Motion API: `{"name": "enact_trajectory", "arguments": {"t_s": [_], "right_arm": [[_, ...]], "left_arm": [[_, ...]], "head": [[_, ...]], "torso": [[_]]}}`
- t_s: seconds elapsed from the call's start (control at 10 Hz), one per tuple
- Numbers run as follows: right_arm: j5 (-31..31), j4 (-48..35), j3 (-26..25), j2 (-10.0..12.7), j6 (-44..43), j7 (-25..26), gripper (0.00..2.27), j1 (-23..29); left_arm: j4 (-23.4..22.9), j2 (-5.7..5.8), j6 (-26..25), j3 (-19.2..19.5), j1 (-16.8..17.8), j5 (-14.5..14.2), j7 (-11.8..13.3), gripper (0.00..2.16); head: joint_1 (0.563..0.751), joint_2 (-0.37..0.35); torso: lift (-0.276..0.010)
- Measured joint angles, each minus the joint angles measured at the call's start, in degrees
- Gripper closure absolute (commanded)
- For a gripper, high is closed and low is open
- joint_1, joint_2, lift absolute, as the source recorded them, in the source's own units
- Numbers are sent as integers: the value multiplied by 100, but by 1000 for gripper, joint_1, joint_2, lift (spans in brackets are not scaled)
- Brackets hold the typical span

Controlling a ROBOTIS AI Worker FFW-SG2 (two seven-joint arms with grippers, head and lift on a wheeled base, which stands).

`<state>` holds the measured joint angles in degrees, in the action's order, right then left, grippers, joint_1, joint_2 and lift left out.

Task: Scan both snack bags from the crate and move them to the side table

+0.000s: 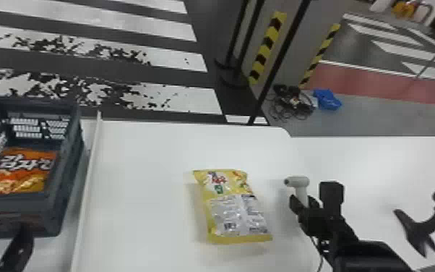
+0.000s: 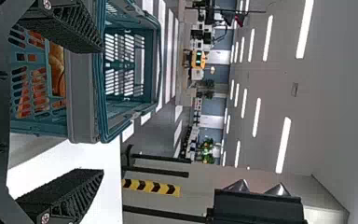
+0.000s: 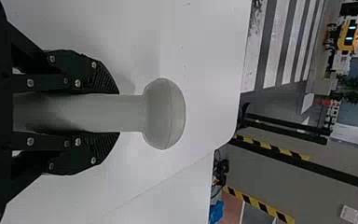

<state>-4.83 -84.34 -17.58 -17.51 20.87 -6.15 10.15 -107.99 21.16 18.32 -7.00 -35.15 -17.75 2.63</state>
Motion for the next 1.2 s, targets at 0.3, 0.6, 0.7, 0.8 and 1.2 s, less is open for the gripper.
{"name": "enact_trajectory", "arguments": {"t_s": [0.3,0.6,0.7,0.8,1.2], "right_arm": [[-6,53,1,2,-121,0,913,22],[-9,108,5,2,-123,0,529,23],[-9,123,13,2,-123,0,485,23],[-10,133,16,2,-123,0,481,25],[-99,-445,-204,46,-91,131,107,286]], "left_arm": [[-3,14,0,-10,6,0,0,80],[-6,37,0,-20,17,-15,-1,80],[-6,43,0,-20,17,-17,-3,80],[-5,46,8,-21,18,-23,-7,80],[-3,46,18,-15,11,-26,-8,80]], "head": [[695,-350],[695,-350],[695,-350],[695,-350],[695,-350]], "torso": [[-99],[-99],[-99],[-99],[-99]]}}
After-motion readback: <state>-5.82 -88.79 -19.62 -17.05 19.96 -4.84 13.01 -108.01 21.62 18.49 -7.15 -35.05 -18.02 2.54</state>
